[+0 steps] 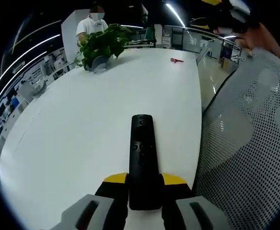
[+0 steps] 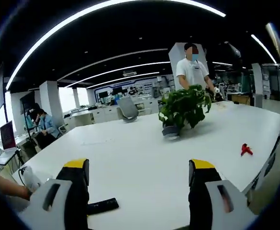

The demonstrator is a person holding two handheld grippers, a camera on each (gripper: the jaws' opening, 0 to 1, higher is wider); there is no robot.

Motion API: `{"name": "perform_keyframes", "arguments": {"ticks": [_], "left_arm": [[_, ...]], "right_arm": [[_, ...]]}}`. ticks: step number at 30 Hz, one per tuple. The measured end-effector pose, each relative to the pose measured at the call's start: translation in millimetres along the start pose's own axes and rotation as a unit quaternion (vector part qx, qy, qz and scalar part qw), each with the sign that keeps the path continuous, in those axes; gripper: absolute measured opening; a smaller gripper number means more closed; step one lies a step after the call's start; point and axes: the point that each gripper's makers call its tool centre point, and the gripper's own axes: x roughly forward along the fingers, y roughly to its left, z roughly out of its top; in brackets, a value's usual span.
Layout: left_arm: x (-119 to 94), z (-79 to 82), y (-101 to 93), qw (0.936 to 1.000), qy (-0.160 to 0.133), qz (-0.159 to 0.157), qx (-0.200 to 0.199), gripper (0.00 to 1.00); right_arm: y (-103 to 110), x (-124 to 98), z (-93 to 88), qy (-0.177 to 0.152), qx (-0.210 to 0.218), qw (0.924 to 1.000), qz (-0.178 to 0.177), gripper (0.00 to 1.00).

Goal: Press the specified remote control buttons in sequence, fully releasing each button before pressing the next.

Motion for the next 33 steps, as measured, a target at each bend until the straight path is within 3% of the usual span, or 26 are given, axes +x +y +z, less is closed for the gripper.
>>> {"name": "perform_keyframes", "arguments": {"ticks": [1,3,7,16,22,25,33], "left_arm": [[0,0.5,-0.4,1.0000,-0.001,0.000,0.001,0.25],[2,2.0,-1.7,1.0000,-0.004,0.004,0.004,0.25],[2,2.4,-1.6,1.0000,-0.003,0.006,0.006,0.25],[2,1.5,-1.6,0.9999,0.011,0.007,0.001,0.25],[5,2.8,-0.9,0.9987,0.047,-0.018,0.008,0.24],[5,2.0,0.4,0.9987,0.045,-0.025,-0.002,0.24],[4,0.5,4.2,0.9969,0.058,-0.044,0.031,0.23]], "right_arm": [[0,1,2.3,0.003,0.006,1.0000,0.003,0.76],[6,1,11.5,-0.028,0.015,0.9993,0.019,0.80],[5,3,0.5,0.007,-0.024,0.9997,0.005,0.79],[4,3,-7.3,0.028,-0.019,0.9994,0.008,0.76],[0,3,-13.0,0.042,0.007,0.9991,0.009,0.74],[3,2,-11.8,0.038,0.000,0.9992,0.015,0.72],[4,2,-16.5,0.052,-0.004,0.9985,0.017,0.68]]}}
